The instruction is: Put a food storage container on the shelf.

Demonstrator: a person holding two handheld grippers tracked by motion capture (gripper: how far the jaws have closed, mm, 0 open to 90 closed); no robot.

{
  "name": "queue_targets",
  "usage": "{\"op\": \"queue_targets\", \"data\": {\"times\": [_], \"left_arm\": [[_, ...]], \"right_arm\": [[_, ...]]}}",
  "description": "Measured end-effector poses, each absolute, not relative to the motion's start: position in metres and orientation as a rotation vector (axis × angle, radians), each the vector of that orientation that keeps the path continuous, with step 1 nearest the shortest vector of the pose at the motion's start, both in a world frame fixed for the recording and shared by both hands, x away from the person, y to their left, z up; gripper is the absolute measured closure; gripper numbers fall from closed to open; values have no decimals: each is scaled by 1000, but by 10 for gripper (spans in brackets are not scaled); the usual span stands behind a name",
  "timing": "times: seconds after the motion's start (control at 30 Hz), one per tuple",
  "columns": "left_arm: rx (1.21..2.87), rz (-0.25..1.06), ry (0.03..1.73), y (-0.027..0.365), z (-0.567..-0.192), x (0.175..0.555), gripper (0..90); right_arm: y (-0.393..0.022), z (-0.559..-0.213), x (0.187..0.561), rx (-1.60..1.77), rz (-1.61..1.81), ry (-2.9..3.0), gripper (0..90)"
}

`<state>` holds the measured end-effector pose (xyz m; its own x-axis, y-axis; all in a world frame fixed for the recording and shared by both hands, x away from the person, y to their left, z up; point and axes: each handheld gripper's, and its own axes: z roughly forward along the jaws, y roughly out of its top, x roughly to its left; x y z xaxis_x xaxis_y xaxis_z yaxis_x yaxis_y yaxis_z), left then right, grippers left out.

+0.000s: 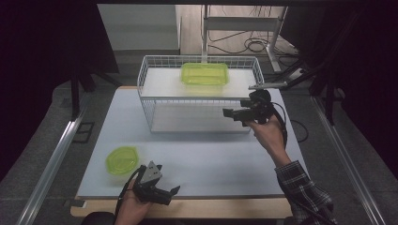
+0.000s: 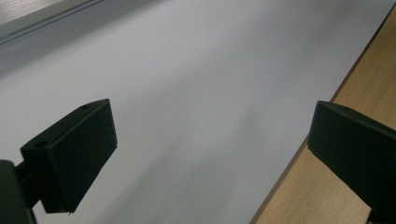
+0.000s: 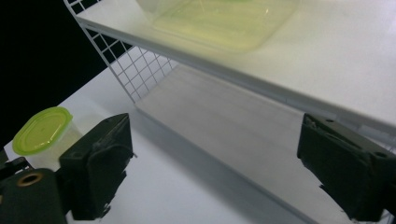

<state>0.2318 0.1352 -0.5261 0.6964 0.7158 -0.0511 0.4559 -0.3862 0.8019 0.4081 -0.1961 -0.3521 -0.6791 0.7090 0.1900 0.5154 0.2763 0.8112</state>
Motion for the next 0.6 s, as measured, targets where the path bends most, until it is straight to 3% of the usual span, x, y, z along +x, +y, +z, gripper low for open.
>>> {"op": "queue_targets", "data": {"times": [0.6], "left_arm": [[2051, 397, 883, 134, -528, 232, 17]], "right_arm": [[-216, -391, 373, 1064, 1329, 2334, 5]]}}
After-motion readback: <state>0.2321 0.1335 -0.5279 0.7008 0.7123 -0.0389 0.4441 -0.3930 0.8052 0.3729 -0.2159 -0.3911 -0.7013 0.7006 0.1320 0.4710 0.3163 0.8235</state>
